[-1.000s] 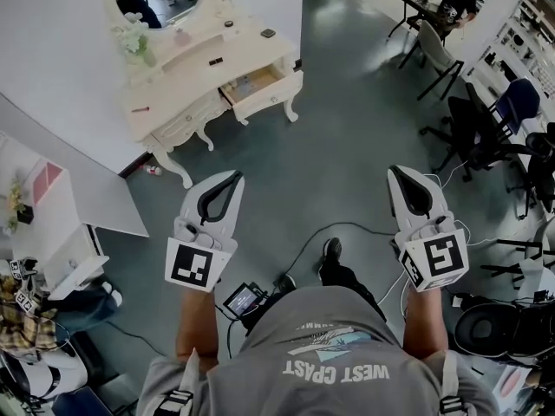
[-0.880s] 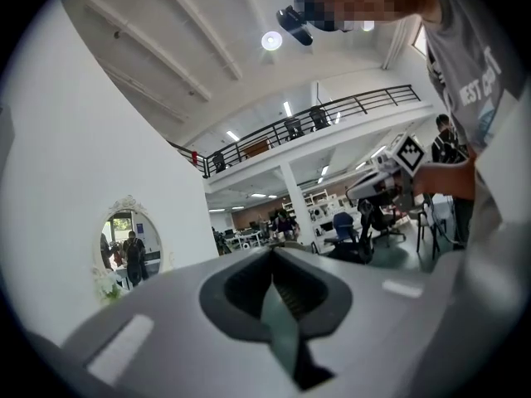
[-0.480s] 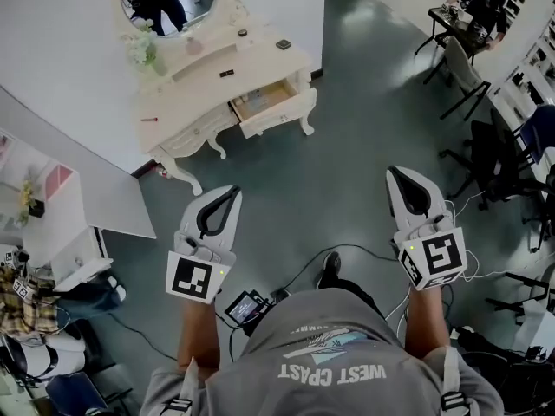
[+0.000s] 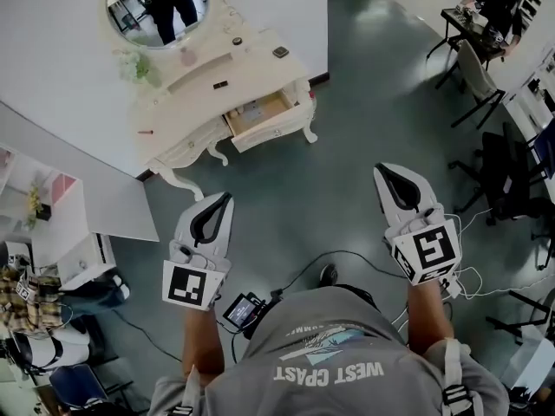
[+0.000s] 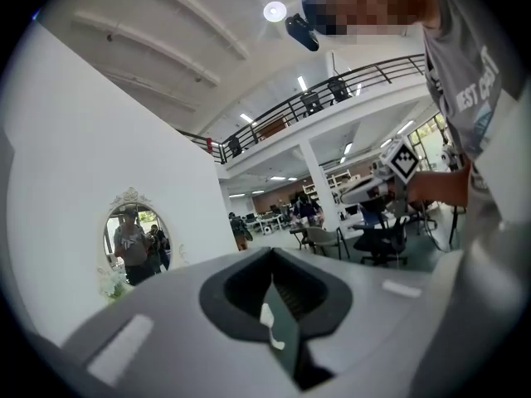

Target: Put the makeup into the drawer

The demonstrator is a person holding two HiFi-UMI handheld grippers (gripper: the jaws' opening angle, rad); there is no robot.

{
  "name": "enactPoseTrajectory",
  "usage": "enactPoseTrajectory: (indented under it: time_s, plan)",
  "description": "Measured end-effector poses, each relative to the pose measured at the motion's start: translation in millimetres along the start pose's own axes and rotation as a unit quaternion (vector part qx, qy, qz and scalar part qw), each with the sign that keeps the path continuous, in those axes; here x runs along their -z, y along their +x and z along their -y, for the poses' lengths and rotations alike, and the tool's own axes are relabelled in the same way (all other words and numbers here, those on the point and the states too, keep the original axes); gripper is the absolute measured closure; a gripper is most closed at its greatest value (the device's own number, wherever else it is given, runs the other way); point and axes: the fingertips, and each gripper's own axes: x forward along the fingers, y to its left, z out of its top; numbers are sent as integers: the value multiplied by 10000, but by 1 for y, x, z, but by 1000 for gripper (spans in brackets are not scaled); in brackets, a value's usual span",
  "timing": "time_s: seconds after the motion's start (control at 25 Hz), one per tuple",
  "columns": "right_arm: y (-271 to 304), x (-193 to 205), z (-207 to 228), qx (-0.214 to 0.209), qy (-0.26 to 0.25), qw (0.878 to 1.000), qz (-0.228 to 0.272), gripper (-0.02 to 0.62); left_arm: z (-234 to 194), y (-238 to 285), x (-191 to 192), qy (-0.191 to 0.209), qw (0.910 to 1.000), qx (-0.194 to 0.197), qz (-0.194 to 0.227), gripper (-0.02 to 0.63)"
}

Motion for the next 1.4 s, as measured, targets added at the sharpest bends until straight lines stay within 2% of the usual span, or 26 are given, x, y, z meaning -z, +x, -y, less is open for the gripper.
enactPoseTrajectory:
  time_s: [0.24, 0.52, 0.64, 0.84, 1.12, 1.4]
  plan:
    - [18, 13, 33, -146, 121, 9998, 90, 594, 4, 41, -10, 121, 9998, -34, 129, 604]
    - [34, 36, 59, 5, 299, 9994, -145, 594, 1, 89, -5, 106, 9996, 249, 62, 604]
    - [47, 41, 70, 205, 317, 9990, -229, 594, -9, 116, 3, 55, 9988, 490, 26, 604]
    - [74, 44, 83, 721, 340, 9959, -417, 594, -41, 169, 7, 79, 9943, 989, 400, 604]
    - [121, 25, 87, 1325, 355, 9885, -631, 594, -93, 234, 8, 88, 9846, 1599, 698, 605]
    - [163, 9, 96, 1746, 352, 9813, -734, 594, -136, 284, 14, 62, 9764, 2003, 806, 604]
